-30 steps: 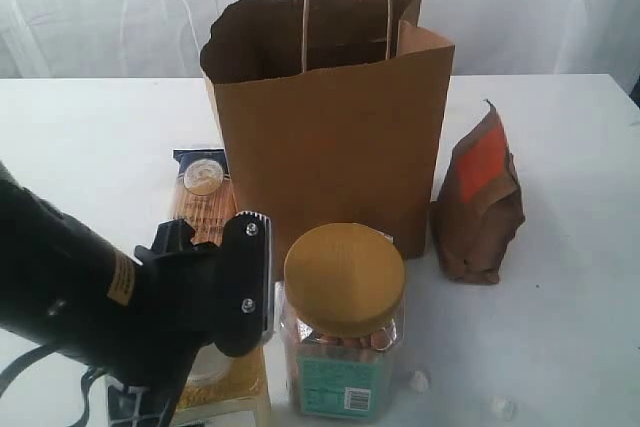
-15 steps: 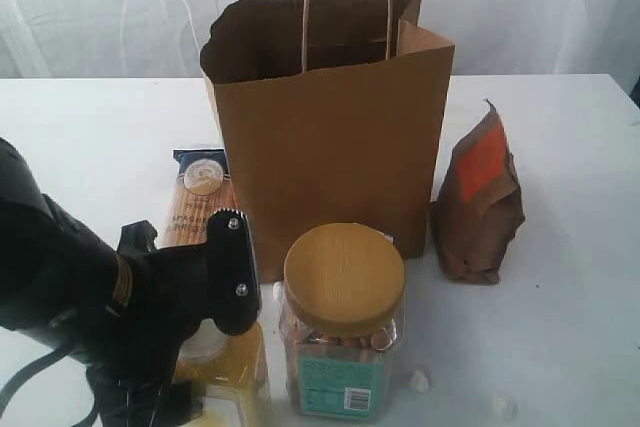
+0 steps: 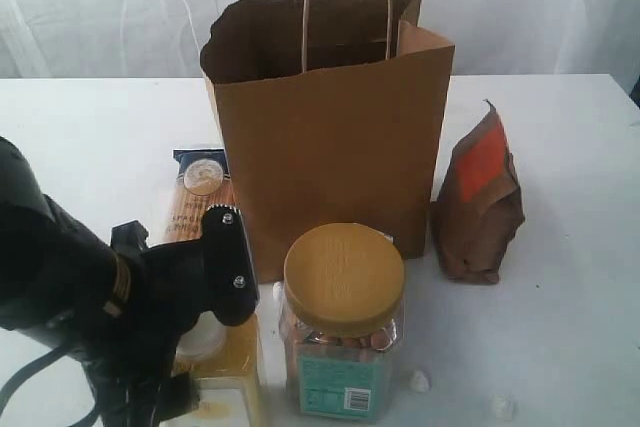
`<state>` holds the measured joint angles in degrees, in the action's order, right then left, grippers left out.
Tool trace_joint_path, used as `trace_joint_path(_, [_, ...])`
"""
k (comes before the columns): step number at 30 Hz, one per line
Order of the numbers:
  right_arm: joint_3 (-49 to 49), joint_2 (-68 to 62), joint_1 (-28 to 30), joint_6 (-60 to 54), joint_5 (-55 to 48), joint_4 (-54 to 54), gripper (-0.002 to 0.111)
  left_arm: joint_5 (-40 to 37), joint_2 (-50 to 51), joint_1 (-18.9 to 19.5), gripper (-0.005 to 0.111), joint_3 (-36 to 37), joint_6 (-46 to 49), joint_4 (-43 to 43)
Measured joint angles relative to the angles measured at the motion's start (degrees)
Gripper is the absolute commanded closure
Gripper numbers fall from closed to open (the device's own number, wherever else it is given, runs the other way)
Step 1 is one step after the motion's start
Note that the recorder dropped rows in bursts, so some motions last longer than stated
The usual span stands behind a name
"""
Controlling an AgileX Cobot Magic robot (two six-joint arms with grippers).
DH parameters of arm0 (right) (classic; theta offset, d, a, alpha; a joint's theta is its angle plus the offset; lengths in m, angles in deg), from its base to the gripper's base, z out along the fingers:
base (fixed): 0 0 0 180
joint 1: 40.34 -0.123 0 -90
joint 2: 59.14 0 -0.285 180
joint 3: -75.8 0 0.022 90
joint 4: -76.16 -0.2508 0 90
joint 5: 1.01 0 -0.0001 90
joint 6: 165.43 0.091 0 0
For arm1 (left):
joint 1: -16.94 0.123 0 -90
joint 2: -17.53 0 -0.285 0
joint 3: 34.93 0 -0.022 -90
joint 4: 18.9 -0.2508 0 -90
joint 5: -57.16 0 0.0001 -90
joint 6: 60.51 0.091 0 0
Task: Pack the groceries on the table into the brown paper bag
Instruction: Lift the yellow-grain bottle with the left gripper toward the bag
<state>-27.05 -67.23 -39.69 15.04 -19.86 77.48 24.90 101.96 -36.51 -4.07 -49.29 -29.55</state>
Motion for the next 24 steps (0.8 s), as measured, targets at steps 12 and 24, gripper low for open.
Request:
trace_joint_path(12, [0.0, 0.0, 0.0, 0.0, 0.0, 0.0, 0.108, -12.9, -13.2, -0.1, 0.107, -12.4, -0.4, -2.7])
trace_joint_path(24, [0.0, 0.0, 0.0, 0.0, 0.0, 0.0, 0.108, -11.0, -25.6, -0.1, 0.107, -22.9, -0.6, -2.4])
